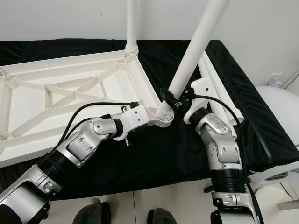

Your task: Building children table

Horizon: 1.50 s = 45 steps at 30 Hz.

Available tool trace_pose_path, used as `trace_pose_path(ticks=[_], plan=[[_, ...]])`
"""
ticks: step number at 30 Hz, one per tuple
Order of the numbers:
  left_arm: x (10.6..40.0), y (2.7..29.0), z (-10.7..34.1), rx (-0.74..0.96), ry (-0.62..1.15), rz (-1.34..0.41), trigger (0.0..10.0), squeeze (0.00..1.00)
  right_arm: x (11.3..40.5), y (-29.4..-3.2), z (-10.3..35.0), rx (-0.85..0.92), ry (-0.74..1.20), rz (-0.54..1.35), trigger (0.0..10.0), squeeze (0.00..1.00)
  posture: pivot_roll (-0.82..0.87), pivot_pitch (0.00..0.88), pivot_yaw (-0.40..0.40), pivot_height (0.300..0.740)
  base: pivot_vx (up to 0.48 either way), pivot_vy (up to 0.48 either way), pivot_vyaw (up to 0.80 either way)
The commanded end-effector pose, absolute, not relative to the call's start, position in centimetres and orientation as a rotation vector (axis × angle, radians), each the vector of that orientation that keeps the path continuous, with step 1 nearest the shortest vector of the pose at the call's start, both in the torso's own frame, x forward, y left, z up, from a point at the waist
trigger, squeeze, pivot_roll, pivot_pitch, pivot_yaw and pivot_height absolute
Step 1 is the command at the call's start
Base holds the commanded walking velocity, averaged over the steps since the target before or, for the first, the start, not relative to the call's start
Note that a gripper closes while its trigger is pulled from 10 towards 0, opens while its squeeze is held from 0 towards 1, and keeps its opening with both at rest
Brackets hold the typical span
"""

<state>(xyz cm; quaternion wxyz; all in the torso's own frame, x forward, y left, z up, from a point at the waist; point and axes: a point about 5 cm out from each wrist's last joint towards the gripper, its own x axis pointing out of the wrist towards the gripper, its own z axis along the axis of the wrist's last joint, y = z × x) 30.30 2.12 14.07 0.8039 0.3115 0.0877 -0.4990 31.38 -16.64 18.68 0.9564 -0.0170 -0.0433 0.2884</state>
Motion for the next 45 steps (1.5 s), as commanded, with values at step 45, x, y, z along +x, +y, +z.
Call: trace_pose_path(ticks=[45], plan=[[29.9, 1.5, 14.5, 0.677, 0.187, -1.152, 10.0, 0.0, 31.0, -14.9, 14.2, -0.075, 0.04, 0.64, 10.0, 0.0, 0.01, 0.082, -0.023, 0.74, 0.0, 0.0, 0.0]])
